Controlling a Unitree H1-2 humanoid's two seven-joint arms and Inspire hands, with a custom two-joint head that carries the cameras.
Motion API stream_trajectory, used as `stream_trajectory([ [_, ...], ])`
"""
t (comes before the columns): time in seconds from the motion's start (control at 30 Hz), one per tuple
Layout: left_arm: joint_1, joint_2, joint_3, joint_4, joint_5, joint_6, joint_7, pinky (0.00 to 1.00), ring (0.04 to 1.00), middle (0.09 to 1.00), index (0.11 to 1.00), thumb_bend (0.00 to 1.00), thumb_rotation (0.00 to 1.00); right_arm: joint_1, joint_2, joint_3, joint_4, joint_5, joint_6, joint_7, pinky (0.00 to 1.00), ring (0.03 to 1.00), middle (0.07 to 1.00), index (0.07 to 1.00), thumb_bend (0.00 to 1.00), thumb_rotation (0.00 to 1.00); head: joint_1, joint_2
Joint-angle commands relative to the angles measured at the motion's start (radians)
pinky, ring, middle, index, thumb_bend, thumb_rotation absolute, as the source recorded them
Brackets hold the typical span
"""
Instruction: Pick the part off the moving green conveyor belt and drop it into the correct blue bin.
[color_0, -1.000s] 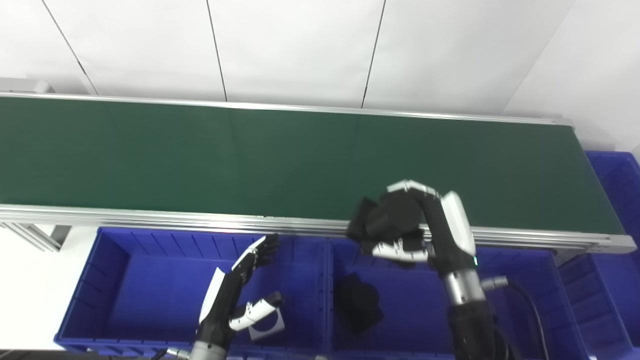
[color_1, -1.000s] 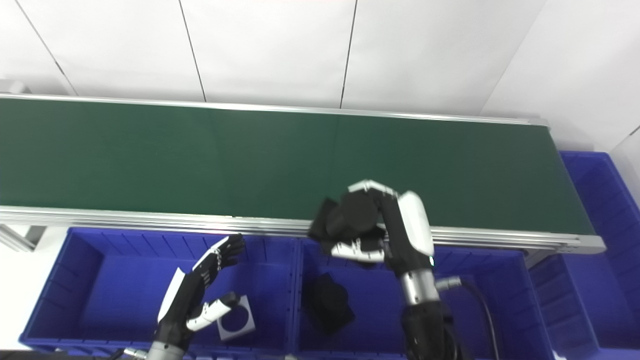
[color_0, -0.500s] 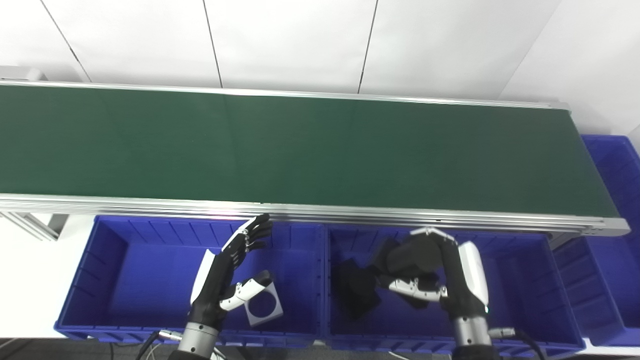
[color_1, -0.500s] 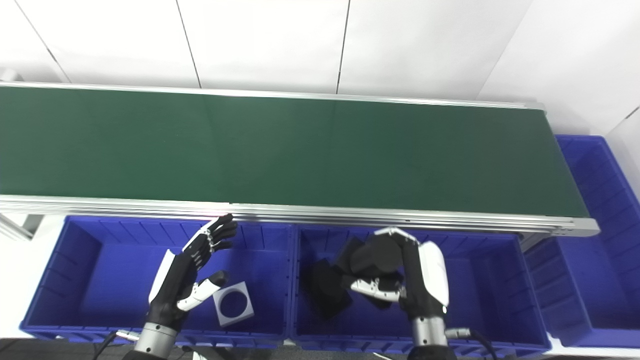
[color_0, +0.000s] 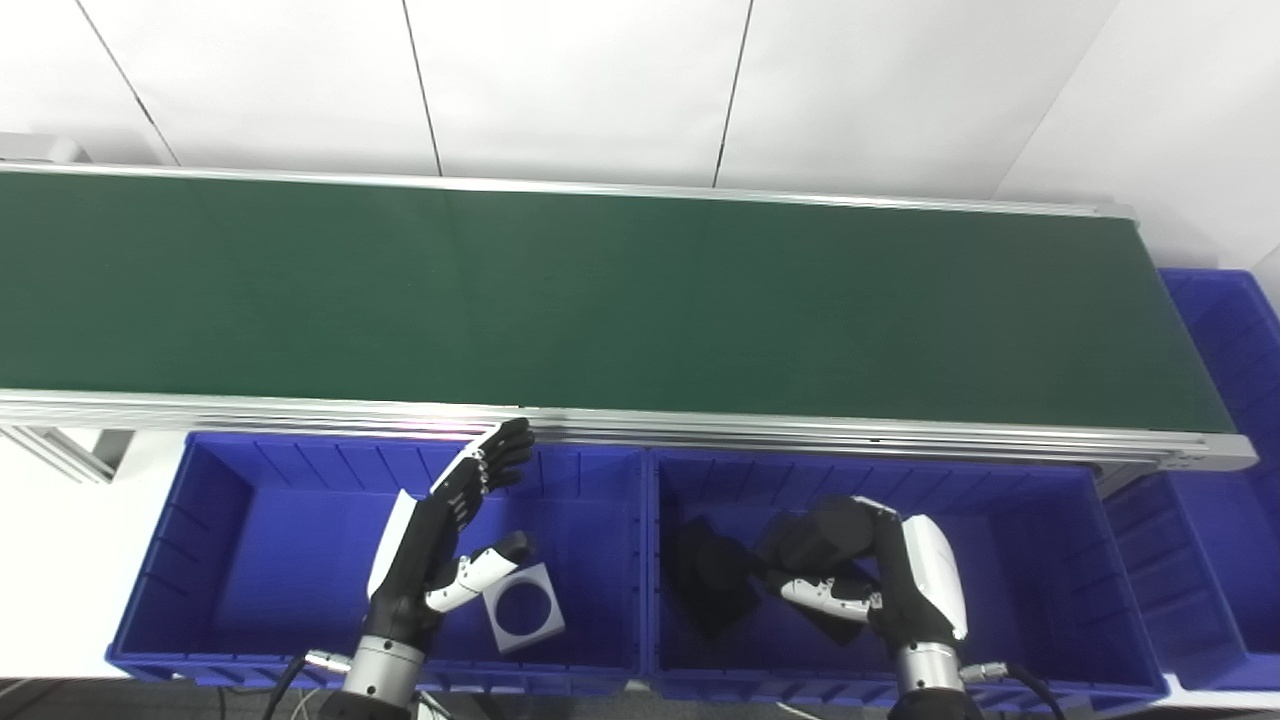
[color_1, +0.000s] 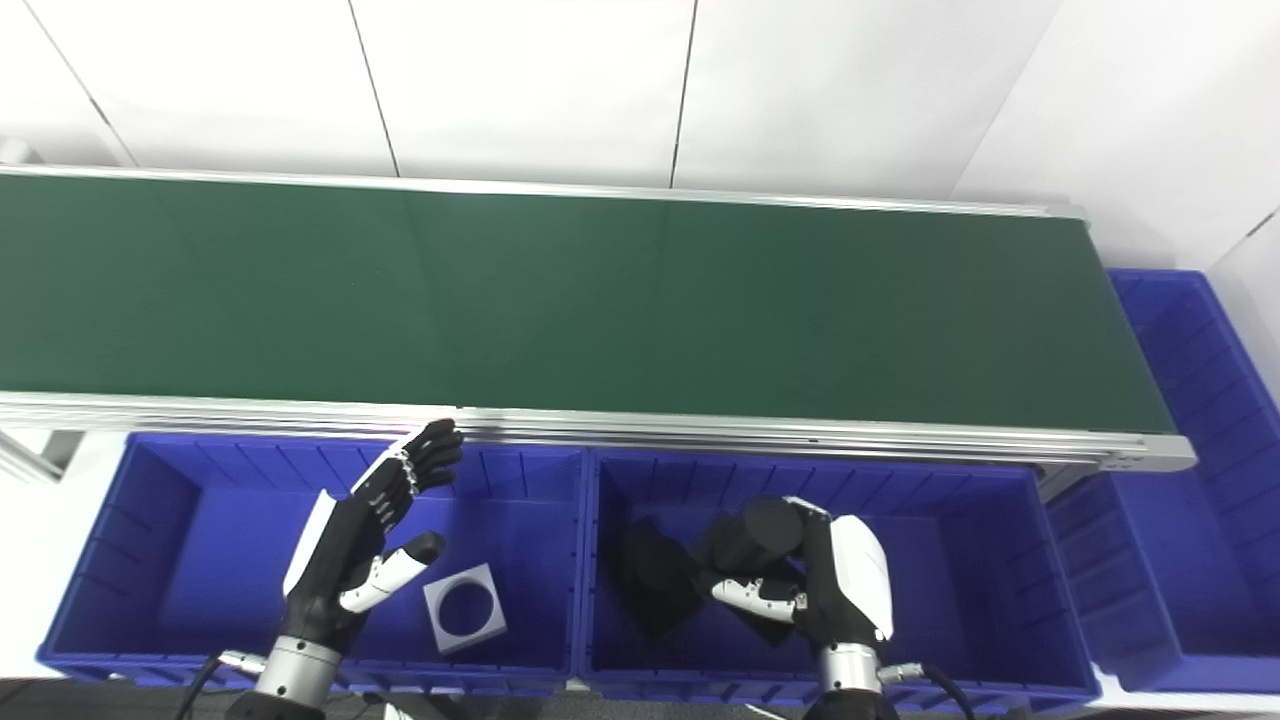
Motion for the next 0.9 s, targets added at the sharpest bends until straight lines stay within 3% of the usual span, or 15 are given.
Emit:
stream_trajectory([
  [0.0, 0.0, -0.009, 0.011, -0.023, -0.007, -0.033, -0.027, 0.8, 0.832, 0.848, 0.848, 0.69, 0.69, -0.006, -0.005, 0.01, -0.043, -0.008, 0.007, 0.006, 0.88, 0.91, 0.935, 0.963, 0.73, 0.36, -0.002, -0.002],
  [0.1, 0.002, -0.018, 0.029, -0.017, -0.015, -0.033, -0.049, 0.8, 0.828, 0.844, 0.844, 0.71, 0.7, 0.0, -0.002, 0.017, -0.048, 0.002, -0.035, -0.023, 0.85, 0.954, 0.995, 0.997, 0.8, 0.47, -0.007, -0.007],
  [0.23, 0.002, -0.026, 0.055, -0.003, -0.023, -0.033, -0.083, 0.8, 0.823, 0.843, 0.845, 0.7, 0.69, 0.01, 0.014, 0.021, -0.054, 0.0, -0.082, -0.094, 0.85, 0.982, 1.0, 1.0, 0.83, 0.52, -0.011, -0.015],
  [0.5, 0.008, -0.041, 0.092, 0.001, -0.03, -0.033, -0.131, 0.81, 0.831, 0.844, 0.844, 0.71, 0.69, 0.038, 0.011, 0.054, -0.066, -0.017, -0.214, -0.197, 0.78, 0.893, 0.986, 1.0, 0.84, 0.59, 0.0, -0.022],
  [0.63, 0.011, -0.055, 0.11, 0.001, -0.034, -0.033, -0.16, 0.81, 0.832, 0.845, 0.844, 0.69, 0.67, 0.049, 0.001, 0.064, -0.067, 0.037, -0.33, -0.205, 0.83, 0.889, 0.959, 1.0, 0.84, 0.57, 0.009, -0.021],
  [0.77, 0.012, -0.057, 0.114, 0.003, -0.022, -0.033, -0.165, 0.8, 0.833, 0.848, 0.846, 0.69, 0.67, 0.043, -0.033, 0.085, -0.039, 0.156, -0.494, -0.151, 0.79, 0.907, 0.952, 0.992, 0.81, 0.51, 0.019, -0.023],
  [0.87, 0.014, -0.055, 0.115, 0.003, -0.019, -0.033, -0.169, 0.81, 0.841, 0.856, 0.853, 0.7, 0.66, 0.047, -0.046, 0.098, -0.039, 0.233, -0.543, -0.096, 0.8, 0.88, 0.911, 0.938, 0.86, 0.47, 0.03, -0.027],
])
